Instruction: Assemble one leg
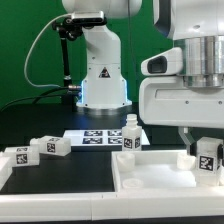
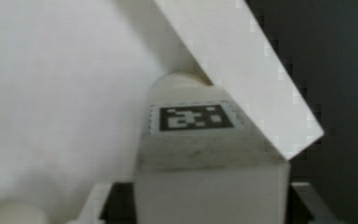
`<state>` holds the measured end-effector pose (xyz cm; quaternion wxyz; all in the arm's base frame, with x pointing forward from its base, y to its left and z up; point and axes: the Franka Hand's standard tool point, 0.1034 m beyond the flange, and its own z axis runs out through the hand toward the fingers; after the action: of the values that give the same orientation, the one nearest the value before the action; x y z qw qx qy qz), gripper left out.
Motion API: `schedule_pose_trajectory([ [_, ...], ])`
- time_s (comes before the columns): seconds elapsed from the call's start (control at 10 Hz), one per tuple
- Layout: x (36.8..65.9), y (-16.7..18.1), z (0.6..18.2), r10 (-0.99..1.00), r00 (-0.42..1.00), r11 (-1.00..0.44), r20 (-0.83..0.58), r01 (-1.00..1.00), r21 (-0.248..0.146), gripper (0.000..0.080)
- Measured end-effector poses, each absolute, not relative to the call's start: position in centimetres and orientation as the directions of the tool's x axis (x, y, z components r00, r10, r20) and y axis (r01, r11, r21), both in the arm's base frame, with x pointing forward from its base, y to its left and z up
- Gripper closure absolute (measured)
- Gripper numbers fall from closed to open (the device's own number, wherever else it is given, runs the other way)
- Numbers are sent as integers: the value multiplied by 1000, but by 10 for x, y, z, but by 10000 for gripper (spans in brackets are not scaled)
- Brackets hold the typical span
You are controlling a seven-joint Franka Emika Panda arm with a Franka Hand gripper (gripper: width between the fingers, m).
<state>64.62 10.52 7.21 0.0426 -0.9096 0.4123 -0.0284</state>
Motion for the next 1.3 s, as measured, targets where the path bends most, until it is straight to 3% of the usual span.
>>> schedule_pose_trajectory([
  [0.2, 644, 102, 70, -948, 315, -309, -48, -946, -103, 511],
  [0.4, 642, 102, 70, -993, 16, -5, -116, -996, -93, 511],
  [0.6, 641, 105, 71, -976, -173, 183, -132, -981, -68, 511],
  [0.7, 641, 107, 70, -972, -192, 202, -133, -977, -66, 430],
  [0.8, 640, 107, 69, -971, -195, 205, -135, -977, -65, 430],
  [1.0, 641, 106, 70, -992, 66, -56, -110, -994, -98, 181],
  [1.1, 644, 109, 71, -975, 202, -189, -91, -973, -132, 159],
  [1.3, 645, 113, 80, -892, 449, -437, -52, -886, -156, 151],
])
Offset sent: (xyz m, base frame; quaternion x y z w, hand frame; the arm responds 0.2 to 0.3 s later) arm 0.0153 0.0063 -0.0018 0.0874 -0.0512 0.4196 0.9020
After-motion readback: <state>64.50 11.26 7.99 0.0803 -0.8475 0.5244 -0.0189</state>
